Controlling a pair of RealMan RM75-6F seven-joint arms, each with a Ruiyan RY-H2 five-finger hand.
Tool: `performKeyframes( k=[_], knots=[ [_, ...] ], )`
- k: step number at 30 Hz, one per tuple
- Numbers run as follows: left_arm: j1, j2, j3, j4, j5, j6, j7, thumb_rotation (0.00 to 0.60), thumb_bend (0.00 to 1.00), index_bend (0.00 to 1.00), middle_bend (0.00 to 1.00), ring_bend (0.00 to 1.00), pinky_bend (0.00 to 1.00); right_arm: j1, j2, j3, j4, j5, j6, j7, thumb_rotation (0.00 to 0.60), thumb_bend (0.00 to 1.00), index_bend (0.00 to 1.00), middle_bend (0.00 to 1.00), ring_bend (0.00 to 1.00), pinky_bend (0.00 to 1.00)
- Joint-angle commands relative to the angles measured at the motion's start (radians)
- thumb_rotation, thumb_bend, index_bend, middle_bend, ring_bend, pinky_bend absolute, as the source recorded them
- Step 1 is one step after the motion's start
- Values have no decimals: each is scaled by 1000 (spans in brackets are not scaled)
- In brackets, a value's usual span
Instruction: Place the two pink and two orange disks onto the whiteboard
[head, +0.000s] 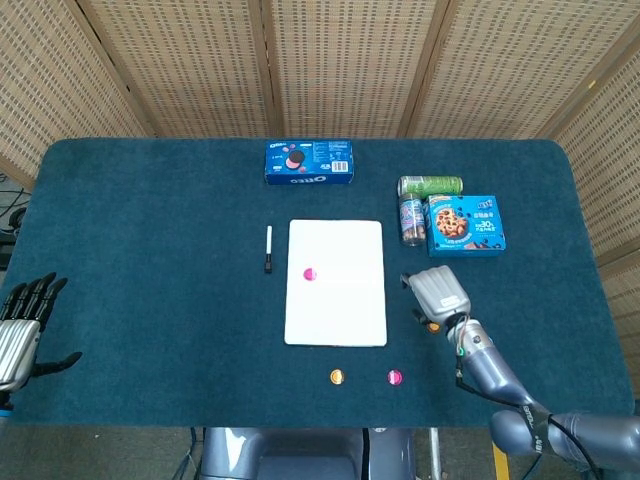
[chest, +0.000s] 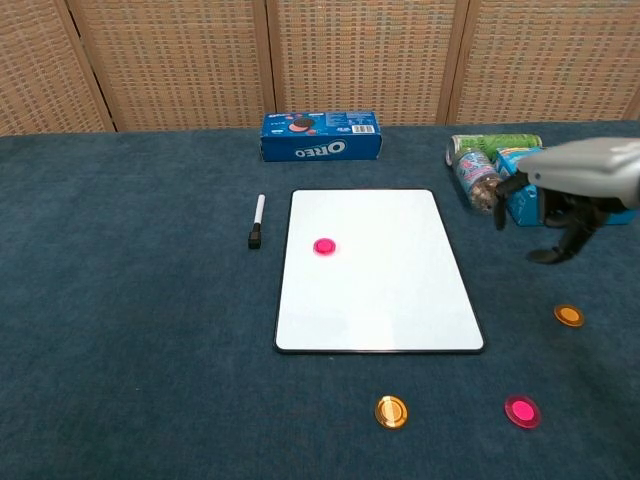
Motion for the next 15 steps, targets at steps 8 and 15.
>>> performKeyframes(
  k=[8, 15],
  knots=[
    [0, -6, 2, -4, 0, 2, 16, 600, 0, 0, 0, 0, 0, -118, -55, -56, 123, -142, -14, 129, 600, 363, 371, 969, 1000, 1000],
    [0, -7, 2, -2, -5, 0, 19, 600, 0, 0, 0, 0, 0, -149, -88, -57, 178, -179, -16, 135, 600, 363, 379, 969, 1000, 1000]
  ],
)
